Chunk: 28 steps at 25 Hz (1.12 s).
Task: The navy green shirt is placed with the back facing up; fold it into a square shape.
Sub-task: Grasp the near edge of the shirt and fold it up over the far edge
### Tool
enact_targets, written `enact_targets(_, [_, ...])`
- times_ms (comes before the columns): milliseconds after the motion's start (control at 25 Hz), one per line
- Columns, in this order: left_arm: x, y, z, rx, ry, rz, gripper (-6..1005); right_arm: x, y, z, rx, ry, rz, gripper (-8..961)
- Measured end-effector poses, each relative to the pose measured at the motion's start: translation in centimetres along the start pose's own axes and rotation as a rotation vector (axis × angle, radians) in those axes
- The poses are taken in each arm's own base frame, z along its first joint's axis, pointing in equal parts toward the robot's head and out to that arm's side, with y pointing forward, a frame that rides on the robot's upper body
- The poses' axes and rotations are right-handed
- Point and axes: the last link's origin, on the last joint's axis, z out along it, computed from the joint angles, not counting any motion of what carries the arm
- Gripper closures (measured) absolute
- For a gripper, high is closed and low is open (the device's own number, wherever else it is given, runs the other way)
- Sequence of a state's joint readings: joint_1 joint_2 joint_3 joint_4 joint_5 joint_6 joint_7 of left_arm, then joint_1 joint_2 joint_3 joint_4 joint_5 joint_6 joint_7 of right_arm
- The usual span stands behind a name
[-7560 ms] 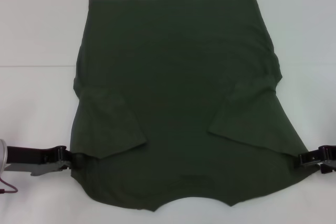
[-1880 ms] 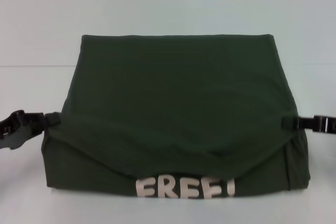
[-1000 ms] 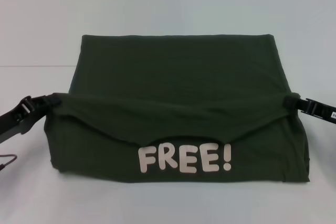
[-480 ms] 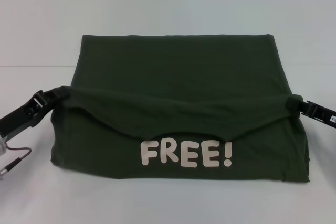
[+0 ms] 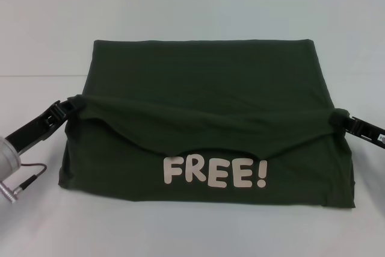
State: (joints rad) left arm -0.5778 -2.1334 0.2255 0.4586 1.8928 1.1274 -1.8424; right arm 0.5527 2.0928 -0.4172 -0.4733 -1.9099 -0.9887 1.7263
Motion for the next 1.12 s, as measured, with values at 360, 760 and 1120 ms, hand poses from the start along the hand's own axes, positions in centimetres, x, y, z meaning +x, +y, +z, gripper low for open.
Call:
enact_targets(360, [-0.2,0.3,1.2,0.025,0.012,0.027,938,0.0,-0.1,0.3,0.020,-0.021,0.000,851])
enact_targets(760, [0.1,0.3,1.8,0.046,0.020,0.031,937,0.1,-0.2,0.6,0.039,-0.035,0.010,831])
enact_targets(1120, [-0.2,0.3,2.2,0.064,0.025,0.029,935,0.1,0.1,1.0,0.033,-0.032,0.002,813])
